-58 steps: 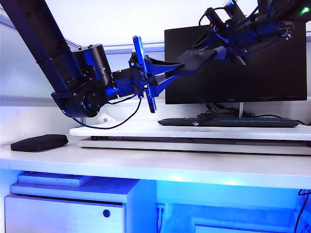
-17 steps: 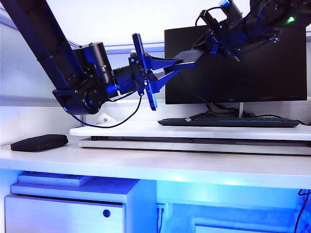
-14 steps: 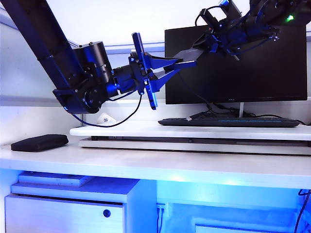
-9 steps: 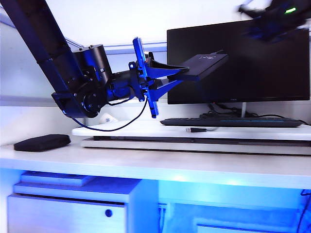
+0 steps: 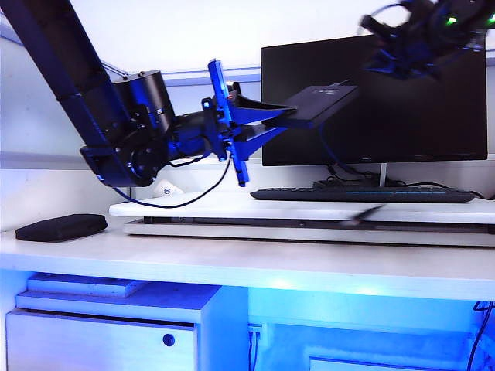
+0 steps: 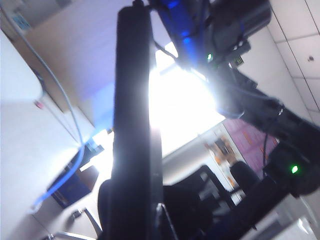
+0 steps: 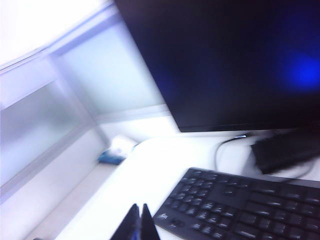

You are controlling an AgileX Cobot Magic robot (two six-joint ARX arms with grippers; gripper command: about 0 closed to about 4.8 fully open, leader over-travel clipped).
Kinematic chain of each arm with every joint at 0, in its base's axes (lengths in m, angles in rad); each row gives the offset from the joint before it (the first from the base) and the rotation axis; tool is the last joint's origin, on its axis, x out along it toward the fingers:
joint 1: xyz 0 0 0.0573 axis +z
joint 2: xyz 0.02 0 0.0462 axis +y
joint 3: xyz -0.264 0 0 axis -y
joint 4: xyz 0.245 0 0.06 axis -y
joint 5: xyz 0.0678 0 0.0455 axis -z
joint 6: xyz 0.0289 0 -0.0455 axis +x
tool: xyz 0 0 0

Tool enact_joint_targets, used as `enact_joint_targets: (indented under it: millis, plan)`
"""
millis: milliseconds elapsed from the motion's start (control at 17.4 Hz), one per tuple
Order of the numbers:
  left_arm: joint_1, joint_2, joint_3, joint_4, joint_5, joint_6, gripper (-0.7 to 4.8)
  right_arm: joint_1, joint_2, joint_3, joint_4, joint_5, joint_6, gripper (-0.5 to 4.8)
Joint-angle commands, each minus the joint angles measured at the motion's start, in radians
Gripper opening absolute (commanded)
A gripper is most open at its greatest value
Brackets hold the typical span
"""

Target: Unplug the data cable of the portable hard drive.

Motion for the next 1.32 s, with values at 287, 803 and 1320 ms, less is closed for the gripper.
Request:
enact_joint_targets:
  millis: [287, 803, 1320]
  plan:
    - [0.013, -0.010, 0.006, 0.026, -0.064, 0.015, -0.06, -0.009, -0.008, 0.004, -0.045, -0.151, 0.059, 3.00]
    - [0.044, -0.010, 0.008, 0.027, -0.131, 0.015, -0.06, 0.002, -0.008, 0.002, -0.095, -0.348, 0.164, 4.36]
    - [0.047, -0.010, 0.008, 0.027, -0.134, 0.015, -0.06, 0.088, -0.008, 0.002, -0.067, -0.371, 0.185, 3.97]
